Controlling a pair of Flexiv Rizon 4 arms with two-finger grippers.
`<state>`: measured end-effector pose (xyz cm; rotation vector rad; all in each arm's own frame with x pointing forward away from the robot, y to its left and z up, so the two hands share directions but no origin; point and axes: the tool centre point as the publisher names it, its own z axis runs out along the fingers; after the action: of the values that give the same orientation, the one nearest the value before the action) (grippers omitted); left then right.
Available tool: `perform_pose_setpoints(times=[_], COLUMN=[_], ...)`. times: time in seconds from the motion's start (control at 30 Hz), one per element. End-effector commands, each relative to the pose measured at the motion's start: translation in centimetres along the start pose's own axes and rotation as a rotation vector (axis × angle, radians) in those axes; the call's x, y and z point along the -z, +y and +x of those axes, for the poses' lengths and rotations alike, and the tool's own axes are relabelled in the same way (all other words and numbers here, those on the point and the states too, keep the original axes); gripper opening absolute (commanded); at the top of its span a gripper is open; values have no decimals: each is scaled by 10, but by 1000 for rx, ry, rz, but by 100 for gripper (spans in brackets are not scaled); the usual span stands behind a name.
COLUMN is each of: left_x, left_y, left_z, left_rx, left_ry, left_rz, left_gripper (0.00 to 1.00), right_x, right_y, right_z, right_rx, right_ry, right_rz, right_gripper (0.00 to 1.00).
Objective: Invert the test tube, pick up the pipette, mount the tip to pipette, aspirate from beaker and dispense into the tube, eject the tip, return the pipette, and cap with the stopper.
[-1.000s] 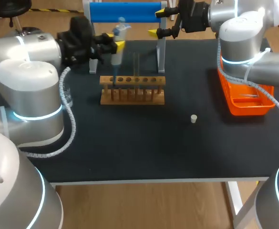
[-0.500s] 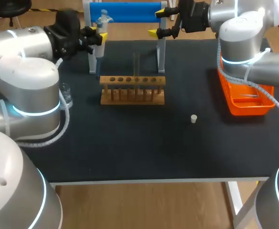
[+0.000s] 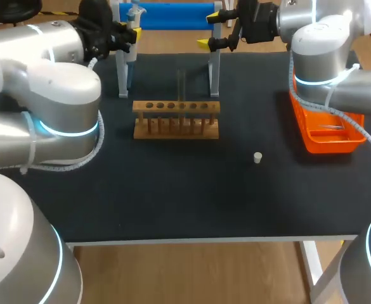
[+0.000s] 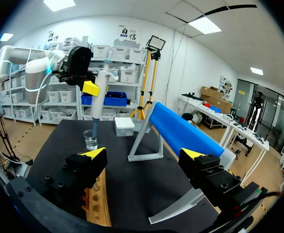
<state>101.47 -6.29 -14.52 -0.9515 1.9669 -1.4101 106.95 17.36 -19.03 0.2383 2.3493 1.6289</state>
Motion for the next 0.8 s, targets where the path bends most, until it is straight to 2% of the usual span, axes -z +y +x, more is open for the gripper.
perform_pose_setpoints(times=[0.03,0.33,0.8], left_x=[-30,-49,-66], left_y=[-6,-13,-10], left_z=[-1,-22,-55], left_rx=[10,30,81], left_ry=[-70,-154,-254], left_rz=[-30,-82,-155], left_gripper=[0,0,0], right_x=[1,1,1], right_y=[1,1,1], right_z=[-1,-1,-1], right_rx=[-1,-1,-1], right_ry=[4,4,4], right_rz=[4,4,4], right_gripper=[100,100,100])
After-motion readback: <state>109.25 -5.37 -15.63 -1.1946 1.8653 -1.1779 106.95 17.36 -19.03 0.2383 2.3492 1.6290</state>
